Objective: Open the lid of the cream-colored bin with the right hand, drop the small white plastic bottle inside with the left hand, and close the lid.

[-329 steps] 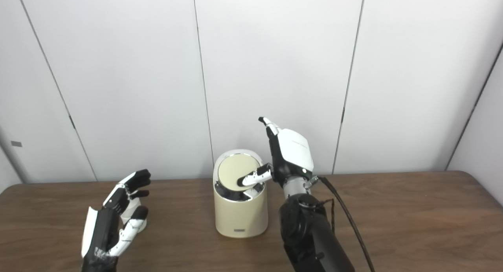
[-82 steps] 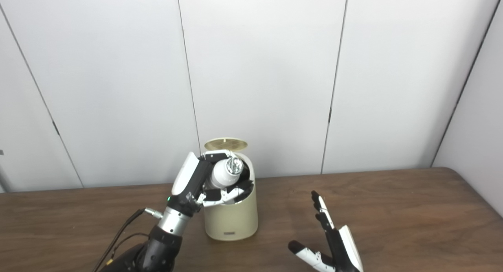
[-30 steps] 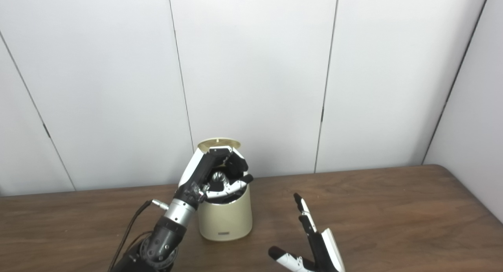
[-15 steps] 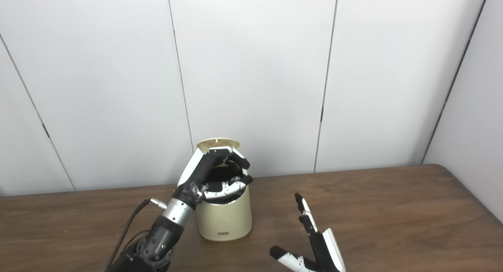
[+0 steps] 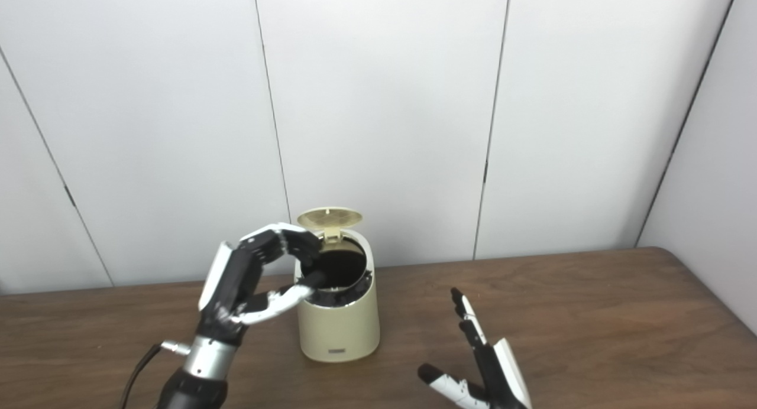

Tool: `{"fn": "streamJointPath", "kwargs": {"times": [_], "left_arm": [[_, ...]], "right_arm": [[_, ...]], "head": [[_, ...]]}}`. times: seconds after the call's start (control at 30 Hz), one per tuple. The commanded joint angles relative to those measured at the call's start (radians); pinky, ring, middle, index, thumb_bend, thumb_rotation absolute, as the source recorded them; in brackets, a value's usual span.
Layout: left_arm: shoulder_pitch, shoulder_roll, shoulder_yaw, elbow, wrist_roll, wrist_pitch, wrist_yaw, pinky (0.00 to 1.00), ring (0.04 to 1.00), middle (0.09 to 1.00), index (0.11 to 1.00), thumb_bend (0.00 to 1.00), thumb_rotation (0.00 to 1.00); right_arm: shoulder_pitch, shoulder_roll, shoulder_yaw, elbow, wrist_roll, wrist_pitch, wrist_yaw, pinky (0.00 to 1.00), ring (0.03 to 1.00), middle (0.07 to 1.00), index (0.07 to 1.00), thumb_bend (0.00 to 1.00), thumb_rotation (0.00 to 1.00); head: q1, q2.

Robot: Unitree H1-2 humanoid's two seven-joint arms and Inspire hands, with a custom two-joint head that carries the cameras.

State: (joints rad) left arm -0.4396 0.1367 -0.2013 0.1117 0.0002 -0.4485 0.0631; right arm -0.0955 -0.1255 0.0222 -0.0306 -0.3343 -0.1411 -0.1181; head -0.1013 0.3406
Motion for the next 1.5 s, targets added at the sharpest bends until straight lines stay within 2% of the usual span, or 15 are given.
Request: {"fn": "streamJointPath", "kwargs": {"times": [0.0, 0.2, 0.3, 0.37, 0.43, 0.53, 0.57, 0.63, 0.8, 0.9, 0.97, 1.03, 1.13, 1.3, 1.47], "left_arm": [[0.004, 0.001, 0.043, -0.077, -0.011, -0.021, -0.005, 0.62, 0.682, 0.677, 0.667, 0.99, 0.55], [0.079, -0.017, 0.13, -0.168, -0.011, -0.021, -0.015, 0.63, 0.677, 0.667, 0.667, 0.97, 0.58], [0.107, -0.023, 0.175, -0.176, -0.006, -0.021, 0.0, 0.64, 0.675, 0.67, 0.677, 0.97, 0.55], [0.124, -0.028, 0.208, -0.158, 0.012, -0.021, 0.023, 0.65, 0.68, 0.69, 0.715, 1.0, 0.58], [0.132, -0.036, 0.232, -0.133, 0.002, -0.021, 0.024, 0.65, 0.691, 0.707, 0.745, 0.98, 0.64], [0.131, -0.032, 0.248, -0.089, -0.018, -0.021, 0.0, 0.7, 0.731, 0.754, 0.79, 0.88, 0.79], [0.129, -0.029, 0.252, -0.074, -0.022, -0.021, -0.008, 0.73, 0.762, 0.785, 0.815, 0.84, 0.85], [0.124, -0.024, 0.257, -0.041, -0.019, -0.021, -0.015, 0.77, 0.804, 0.827, 0.85, 0.78, 0.92], [0.112, -0.024, 0.258, 0.008, 0.013, -0.02, -0.009, 0.79, 0.832, 0.852, 0.87, 0.76, 0.91], [0.112, -0.025, 0.259, 0.017, 0.019, -0.02, -0.007, 0.78, 0.819, 0.841, 0.856, 0.77, 0.89], [0.114, -0.026, 0.259, 0.017, 0.024, -0.02, -0.004, 0.76, 0.815, 0.836, 0.849, 0.77, 0.88], [0.118, -0.029, 0.259, 0.01, 0.029, -0.019, 0.0, 0.76, 0.811, 0.832, 0.846, 0.76, 0.88], [0.121, -0.031, 0.259, -0.001, 0.038, -0.02, 0.003, 0.75, 0.805, 0.825, 0.84, 0.76, 0.86], [0.129, -0.026, 0.251, -0.027, 0.057, -0.019, 0.001, 0.75, 0.805, 0.82, 0.832, 0.77, 0.85], [0.133, -0.028, 0.247, -0.047, 0.071, -0.02, 0.006, 0.74, 0.797, 0.807, 0.82, 0.77, 0.85]], "right_arm": [[-0.033, -0.02, -0.014, -0.015, 0.02, -0.062, -0.01, 0.93, 0.972, 0.979, 0.984, 1.0, 0.83], [-0.059, -0.046, -0.024, -0.008, 0.008, -0.091, -0.016, 0.9, 0.958, 0.973, 0.98, 1.0, 0.85], [-0.078, -0.054, -0.029, -0.04, 0.014, -0.079, -0.005, 0.9, 0.952, 0.968, 0.973, 1.0, 0.83], [-0.093, -0.063, -0.029, -0.076, 0.006, -0.055, 0.011, 0.9, 0.952, 0.969, 0.975, 1.0, 0.82], [-0.111, -0.086, -0.022, -0.112, -0.028, -0.028, 0.035, 0.92, 0.963, 0.978, 0.983, 1.0, 0.85], [-0.149, -0.128, -0.013, -0.15, -0.083, -0.009, 0.068, 0.91, 0.965, 0.979, 0.981, 1.0, 0.83], [-0.162, -0.142, -0.01, -0.161, -0.104, -0.002, 0.078, 0.88, 0.948, 0.969, 0.969, 0.99, 0.83], [-0.203, -0.178, 0.001, -0.198, -0.148, 0.031, 0.121, 0.83, 0.924, 0.958, 0.961, 0.98, 0.85], [-0.321, -0.218, 0.031, -0.31, -0.205, 0.178, 0.256, 0.83, 0.922, 0.949, 0.949, 0.99, 0.83], [-0.4, -0.236, 0.062, -0.337, -0.27, 0.244, 0.328, 0.77, 0.897, 0.929, 0.934, 1.0, 0.84], [-0.451, -0.241, 0.08, -0.343, -0.288, 0.287, 0.378, 0.77, 0.901, 0.934, 0.933, 1.0, 0.83], [-0.499, -0.249, 0.1, -0.334, -0.295, 0.297, 0.414, 0.77, 0.908, 0.937, 0.93, 0.99, 0.8], [-0.563, -0.263, 0.134, -0.31, -0.312, 0.302, 0.465, 0.75, 0.903, 0.936, 0.927, 0.99, 0.83], [-0.672, -0.256, 0.188, -0.234, -0.346, 0.334, 0.538, 0.75, 0.898, 0.912, 0.908, 1.0, 0.83], [-0.742, -0.255, 0.221, -0.174, -0.383, 0.349, 0.574, 0.8, 0.911, 0.902, 0.907, 1.0, 0.83]], "head": [[0.001, -0.001], [0.017, -0.008], [0.028, -0.011], [0.032, -0.01], [0.038, -0.013], [0.038, -0.017], [0.037, -0.017], [0.038, -0.016], [0.05, -0.01], [0.052, -0.01], [0.056, -0.007], [0.058, -0.005], [0.06, -0.001], [0.057, -0.003], [0.054, -0.002]]}}
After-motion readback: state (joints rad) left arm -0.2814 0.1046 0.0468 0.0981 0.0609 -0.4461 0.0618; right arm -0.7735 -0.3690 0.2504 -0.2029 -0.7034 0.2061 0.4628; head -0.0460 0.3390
